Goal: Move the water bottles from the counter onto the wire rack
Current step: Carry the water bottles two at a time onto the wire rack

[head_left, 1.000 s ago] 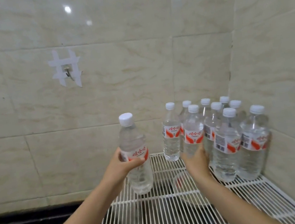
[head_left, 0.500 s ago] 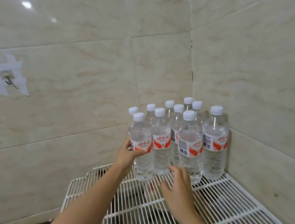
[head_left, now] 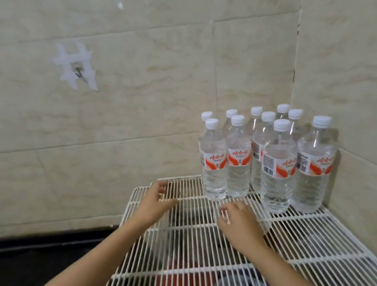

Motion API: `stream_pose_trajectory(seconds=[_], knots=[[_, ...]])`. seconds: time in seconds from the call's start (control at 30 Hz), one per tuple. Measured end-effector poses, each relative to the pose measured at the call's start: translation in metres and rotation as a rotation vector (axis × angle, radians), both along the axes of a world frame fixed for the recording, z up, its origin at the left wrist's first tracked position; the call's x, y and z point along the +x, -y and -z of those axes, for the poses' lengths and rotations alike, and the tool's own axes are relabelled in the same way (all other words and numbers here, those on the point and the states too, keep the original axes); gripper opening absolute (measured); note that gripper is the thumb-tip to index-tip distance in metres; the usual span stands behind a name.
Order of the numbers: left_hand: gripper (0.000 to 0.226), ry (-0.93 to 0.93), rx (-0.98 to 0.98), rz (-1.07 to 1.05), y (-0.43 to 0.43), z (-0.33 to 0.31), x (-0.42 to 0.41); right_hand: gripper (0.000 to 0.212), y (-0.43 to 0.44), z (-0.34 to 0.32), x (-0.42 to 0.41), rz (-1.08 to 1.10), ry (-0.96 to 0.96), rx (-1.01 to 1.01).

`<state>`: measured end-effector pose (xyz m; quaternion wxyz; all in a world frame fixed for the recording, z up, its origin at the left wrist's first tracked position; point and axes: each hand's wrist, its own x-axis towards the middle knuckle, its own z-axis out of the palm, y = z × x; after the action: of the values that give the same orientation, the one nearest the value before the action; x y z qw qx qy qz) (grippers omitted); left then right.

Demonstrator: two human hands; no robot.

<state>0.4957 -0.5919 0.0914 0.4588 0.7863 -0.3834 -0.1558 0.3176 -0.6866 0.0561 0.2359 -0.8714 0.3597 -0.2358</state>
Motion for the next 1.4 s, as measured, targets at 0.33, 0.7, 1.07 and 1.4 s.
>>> stream_pose_trajectory(seconds=[0.33, 0.7, 1.07, 1.4], knots=[[0.029, 0.101, 0.056, -0.558, -0.233, 0.050, 0.008, 0.035, -0.103, -0.036, 0.045, -0.706, -0.076, -0.125], [0.020, -0.012, -0.043, -1.079, -0.501, 0.089, -0.031, 0.037, -0.309, 0.000, 0.143, -1.005, -0.183, -0.169], [0.030, -0.011, 0.060, -1.348, -0.734, 0.120, -0.081, 0.044, -0.551, 0.079, 0.162, -1.151, -0.381, -0.167], [0.032, -0.170, 0.115, -1.470, -0.827, 0.174, -0.117, 0.045, -0.669, 0.118, 0.183, -1.312, -0.476, -0.253]])
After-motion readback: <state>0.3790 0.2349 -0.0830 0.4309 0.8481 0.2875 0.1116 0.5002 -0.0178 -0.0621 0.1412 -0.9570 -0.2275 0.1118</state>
